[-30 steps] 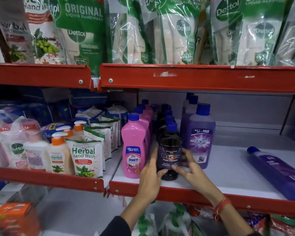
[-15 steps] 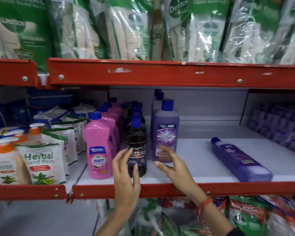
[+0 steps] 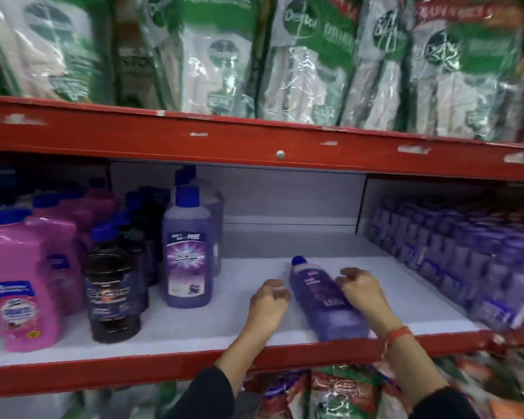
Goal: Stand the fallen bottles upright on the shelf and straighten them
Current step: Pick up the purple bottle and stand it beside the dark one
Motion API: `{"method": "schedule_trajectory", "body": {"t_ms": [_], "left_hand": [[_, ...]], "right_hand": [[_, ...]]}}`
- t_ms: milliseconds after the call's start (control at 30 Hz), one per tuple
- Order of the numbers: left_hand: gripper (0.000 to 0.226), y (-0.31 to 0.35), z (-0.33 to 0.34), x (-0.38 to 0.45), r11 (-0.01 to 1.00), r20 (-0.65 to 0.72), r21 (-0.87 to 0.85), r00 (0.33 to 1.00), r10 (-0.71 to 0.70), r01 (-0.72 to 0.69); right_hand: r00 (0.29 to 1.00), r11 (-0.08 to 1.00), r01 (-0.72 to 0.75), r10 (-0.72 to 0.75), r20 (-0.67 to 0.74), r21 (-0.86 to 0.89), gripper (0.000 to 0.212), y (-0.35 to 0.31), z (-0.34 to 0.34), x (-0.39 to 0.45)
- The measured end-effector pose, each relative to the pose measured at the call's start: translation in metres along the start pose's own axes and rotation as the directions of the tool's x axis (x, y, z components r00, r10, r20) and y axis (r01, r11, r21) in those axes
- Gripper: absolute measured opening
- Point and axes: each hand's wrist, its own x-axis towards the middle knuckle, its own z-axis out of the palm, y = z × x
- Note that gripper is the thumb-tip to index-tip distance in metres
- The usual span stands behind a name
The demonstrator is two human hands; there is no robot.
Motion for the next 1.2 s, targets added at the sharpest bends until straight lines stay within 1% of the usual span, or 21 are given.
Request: {"method": "schedule_trajectory", "body": {"t_ms": [33,100,133,167,233,267,300,333,400,467,500,567,667,700,833,900,967,1067,1133,1200], "left_hand": [[0.032,0.002,0.011,0.005,0.993,0.021,-0.092,0.997,-0.071,0.073],[0.019,0.007,0.026,0.011,0.972,0.058,-0.175,0.987,-0.148,0.156],[0.01,0.009,0.032,0.013,0.957,0.069,-0.225,0.983,-0.171,0.182],[0.008,0.01,0.039,0.015,0.934,0.068,-0.29,0.978,-0.199,0.21],[0.02,0.013,0.045,0.017,0.873,0.038,-0.408,0.96,-0.277,0.267],[0.026,0.014,0.046,0.017,0.853,0.008,-0.443,0.952,-0.305,0.277],[0.027,0.013,0.047,0.016,0.836,-0.016,-0.478,0.949,-0.316,0.27],[0.026,0.014,0.045,0.015,0.819,-0.025,-0.512,0.949,-0.314,0.257],[0.029,0.015,0.037,0.012,0.785,-0.022,-0.578,0.958,-0.287,0.222],[0.038,0.017,0.017,0.007,0.789,-0.039,-0.596,0.976,-0.216,0.151],[0.043,0.017,0.004,0.003,0.803,-0.059,-0.588,0.985,-0.161,0.096],[0.05,0.015,-0.02,-0.005,0.827,-0.119,-0.562,0.991,-0.059,-0.018],[0.054,0.008,-0.066,-0.021,0.844,-0.22,-0.516,0.975,0.037,-0.148],[0.056,0.005,-0.082,-0.025,0.842,-0.246,-0.51,0.968,0.057,-0.179],[0.06,-0.009,-0.133,-0.036,0.848,-0.32,-0.448,0.936,0.145,-0.284],[0.061,-0.017,-0.151,-0.04,0.854,-0.345,-0.416,0.923,0.17,-0.312],[0.062,-0.028,-0.162,-0.042,0.852,-0.374,-0.412,0.913,0.165,-0.322],[0.059,-0.039,-0.163,-0.045,0.842,-0.382,-0.423,0.908,0.169,-0.334],[0.045,-0.041,-0.158,-0.047,0.841,-0.369,-0.432,0.915,0.163,-0.325],[0.026,-0.039,-0.156,-0.048,0.84,-0.344,-0.464,0.931,0.123,-0.282]], "right_hand": [[0.997,0.997,-0.061,0.059,0.053,0.044,0.035,0.005,-0.004,0.01],[0.968,0.962,-0.197,0.16,0.195,0.187,0.025,0.007,-0.003,0.019],[0.952,0.938,-0.253,0.198,0.234,0.237,0.016,0.009,0.0,0.021],[0.944,0.91,-0.282,0.207,0.256,0.304,0.012,0.012,0.003,0.024],[0.938,0.869,-0.305,0.202,0.283,0.39,0.017,0.017,0.009,0.026],[0.942,0.853,-0.294,0.183,0.28,0.431,0.013,0.018,0.011,0.025],[0.95,0.816,-0.277,0.155,0.269,0.508,0.003,0.019,0.013,0.023],[0.956,0.772,-0.266,0.133,0.262,0.578,0.011,0.018,0.016,0.02],[0.966,0.651,-0.239,0.082,0.247,0.72,0.035,0.013,0.02,0.013],[0.98,0.586,-0.162,0.002,0.198,0.794,0.046,-0.001,0.026,0.002],[0.984,0.565,-0.12,-0.044,0.175,0.816,0.048,-0.01,0.029,-0.005],[0.983,0.561,-0.025,-0.138,0.124,0.827,0.046,-0.026,0.037,-0.019],[0.954,0.548,0.069,-0.281,0.106,0.834,0.038,-0.054,0.059,-0.045],[0.942,0.537,0.083,-0.317,0.11,0.84,0.038,-0.063,0.067,-0.053],[0.906,0.498,0.11,-0.405,0.119,0.86,0.054,-0.09,0.101,-0.075],[0.896,0.476,0.111,-0.428,0.119,0.872,0.056,-0.098,0.117,-0.083],[0.89,0.469,0.123,-0.442,0.112,0.875,0.057,-0.103,0.13,-0.088],[0.883,0.456,0.161,-0.462,0.078,0.875,0.055,-0.103,0.138,-0.089],[0.892,0.464,0.181,-0.449,0.054,0.867,0.047,-0.097,0.139,-0.088],[0.912,0.515,0.222,-0.41,0.011,0.828,0.04,-0.088,0.139,-0.088]]}}
